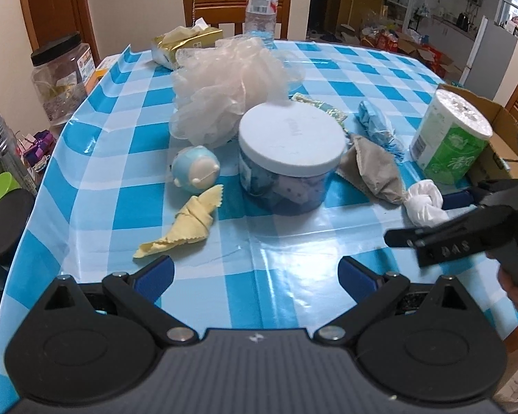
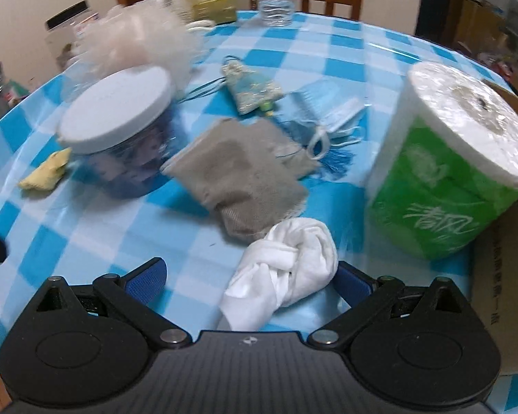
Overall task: Organize soft objects
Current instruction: 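Lower the right gripper onto the knotted white cloth and close it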
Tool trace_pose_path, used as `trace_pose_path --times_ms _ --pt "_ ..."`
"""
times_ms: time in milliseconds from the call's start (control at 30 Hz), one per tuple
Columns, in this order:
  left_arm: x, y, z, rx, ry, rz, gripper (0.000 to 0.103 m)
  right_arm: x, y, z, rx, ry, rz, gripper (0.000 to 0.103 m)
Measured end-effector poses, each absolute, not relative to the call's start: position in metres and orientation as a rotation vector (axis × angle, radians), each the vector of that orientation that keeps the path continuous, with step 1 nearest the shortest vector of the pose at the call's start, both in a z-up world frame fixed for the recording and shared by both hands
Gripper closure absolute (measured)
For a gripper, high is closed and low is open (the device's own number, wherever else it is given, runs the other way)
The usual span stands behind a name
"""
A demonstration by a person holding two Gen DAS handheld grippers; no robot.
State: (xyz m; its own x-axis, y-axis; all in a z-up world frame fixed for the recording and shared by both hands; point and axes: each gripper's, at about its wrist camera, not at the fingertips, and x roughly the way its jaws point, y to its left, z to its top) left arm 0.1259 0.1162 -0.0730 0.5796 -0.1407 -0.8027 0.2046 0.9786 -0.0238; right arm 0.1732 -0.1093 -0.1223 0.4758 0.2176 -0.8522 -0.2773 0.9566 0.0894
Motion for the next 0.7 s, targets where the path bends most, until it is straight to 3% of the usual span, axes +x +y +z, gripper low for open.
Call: trace_pose_path --times_ms 700 --pt "0.203 0.14 -0.121 0.058 0.981 -0.207 0.002 0.157 -0.088 -0.122 -0.22 1.046 0.372 0.0"
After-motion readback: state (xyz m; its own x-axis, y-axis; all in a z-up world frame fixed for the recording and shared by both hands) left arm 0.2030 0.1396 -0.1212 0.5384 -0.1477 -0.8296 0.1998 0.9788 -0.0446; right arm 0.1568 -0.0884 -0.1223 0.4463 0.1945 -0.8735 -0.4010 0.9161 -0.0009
